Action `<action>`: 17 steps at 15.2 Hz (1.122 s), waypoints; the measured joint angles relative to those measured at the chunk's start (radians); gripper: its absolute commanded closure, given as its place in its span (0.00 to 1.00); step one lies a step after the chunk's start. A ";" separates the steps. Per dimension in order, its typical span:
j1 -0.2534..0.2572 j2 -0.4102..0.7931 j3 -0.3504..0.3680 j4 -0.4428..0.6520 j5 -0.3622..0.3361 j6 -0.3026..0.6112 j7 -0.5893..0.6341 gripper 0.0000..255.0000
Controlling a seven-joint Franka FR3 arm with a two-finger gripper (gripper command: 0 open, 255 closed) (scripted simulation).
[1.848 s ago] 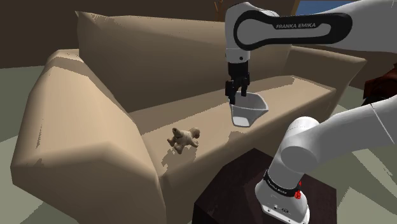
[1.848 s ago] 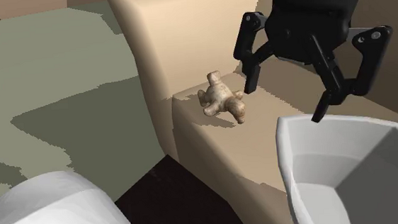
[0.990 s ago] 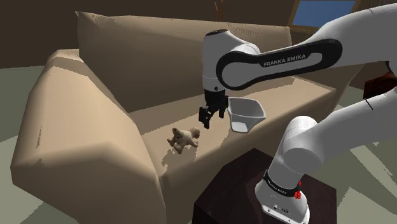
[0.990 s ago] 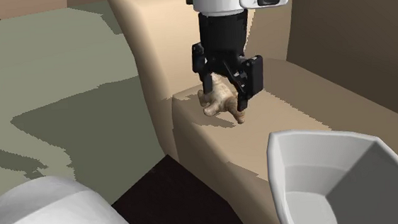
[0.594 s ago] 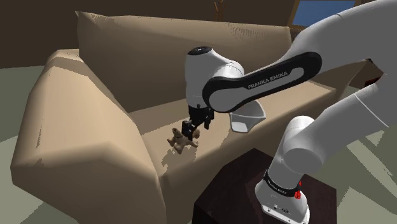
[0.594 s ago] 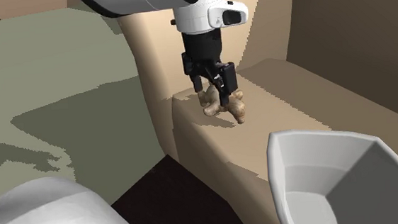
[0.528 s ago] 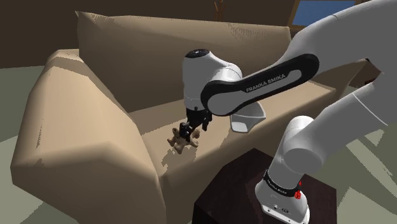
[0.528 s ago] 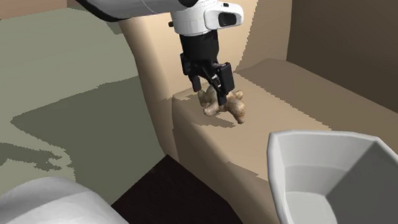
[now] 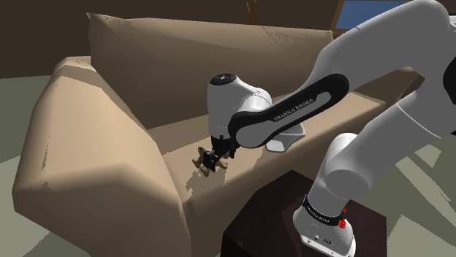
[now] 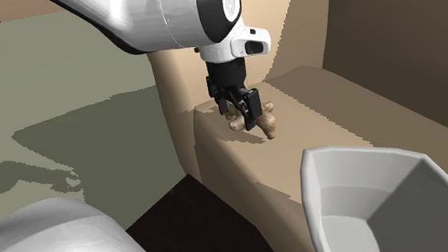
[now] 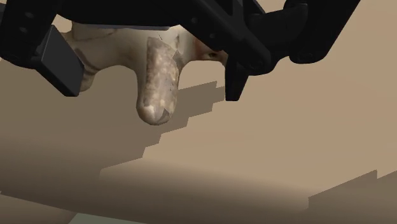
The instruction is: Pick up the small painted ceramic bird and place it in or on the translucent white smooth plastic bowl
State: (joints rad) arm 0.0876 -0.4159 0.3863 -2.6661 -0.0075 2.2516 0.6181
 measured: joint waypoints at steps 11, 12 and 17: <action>-0.002 0.008 0.002 -0.006 -0.002 0.014 0.003 1.00; -0.002 0.008 0.002 -0.006 -0.002 0.014 0.003 1.00; -0.002 0.008 0.002 -0.006 -0.003 0.014 0.003 1.00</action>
State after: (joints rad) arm 0.0859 -0.4080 0.3886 -2.6725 -0.0101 2.2653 0.6215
